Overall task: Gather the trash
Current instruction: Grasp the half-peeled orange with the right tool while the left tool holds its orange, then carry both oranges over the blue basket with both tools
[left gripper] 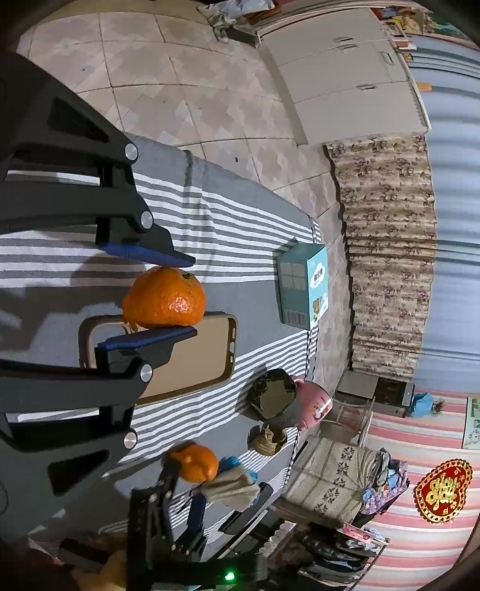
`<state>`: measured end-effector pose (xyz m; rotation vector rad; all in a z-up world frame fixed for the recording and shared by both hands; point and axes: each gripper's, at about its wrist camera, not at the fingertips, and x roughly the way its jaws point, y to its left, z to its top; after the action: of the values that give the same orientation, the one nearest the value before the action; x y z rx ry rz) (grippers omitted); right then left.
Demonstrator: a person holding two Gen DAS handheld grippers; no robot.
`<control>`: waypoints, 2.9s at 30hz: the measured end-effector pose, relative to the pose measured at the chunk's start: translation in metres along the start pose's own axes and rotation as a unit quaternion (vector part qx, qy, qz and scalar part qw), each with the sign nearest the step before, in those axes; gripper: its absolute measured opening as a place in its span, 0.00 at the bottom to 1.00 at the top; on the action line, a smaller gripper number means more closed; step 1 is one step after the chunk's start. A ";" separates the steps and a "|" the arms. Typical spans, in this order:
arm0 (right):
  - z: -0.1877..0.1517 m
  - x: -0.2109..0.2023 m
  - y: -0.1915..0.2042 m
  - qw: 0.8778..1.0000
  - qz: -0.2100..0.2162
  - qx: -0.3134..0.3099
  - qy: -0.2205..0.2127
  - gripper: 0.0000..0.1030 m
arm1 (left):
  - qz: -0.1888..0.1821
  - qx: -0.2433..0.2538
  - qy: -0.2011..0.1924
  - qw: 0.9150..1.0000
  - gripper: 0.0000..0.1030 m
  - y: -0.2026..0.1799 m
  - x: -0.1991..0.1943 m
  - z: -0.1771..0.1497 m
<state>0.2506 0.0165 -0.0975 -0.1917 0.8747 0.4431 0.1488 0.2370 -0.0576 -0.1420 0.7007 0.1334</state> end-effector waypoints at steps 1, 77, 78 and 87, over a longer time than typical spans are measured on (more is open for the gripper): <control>0.002 0.002 0.003 1.000 0.006 -0.004 0.001 0.76 | 0.000 0.001 0.002 1.000 0.30 0.000 0.001 0.000; -0.163 -0.220 -0.393 0.937 -0.189 0.255 -0.144 0.35 | -0.182 0.190 -0.056 0.963 0.30 -0.441 -0.006 0.038; -0.165 -0.221 -0.398 0.936 -0.189 0.261 -0.144 0.35 | -0.188 0.191 -0.055 0.962 0.30 -0.449 -0.005 0.036; -0.188 -0.229 -0.430 0.920 -0.198 0.304 -0.149 0.35 | -0.257 0.234 -0.033 0.937 0.30 -0.542 0.006 -0.001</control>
<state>0.1852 -0.4994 -0.0459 0.2678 0.6156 -0.1887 0.2447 -0.2951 -0.0167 0.1392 0.5921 -0.5287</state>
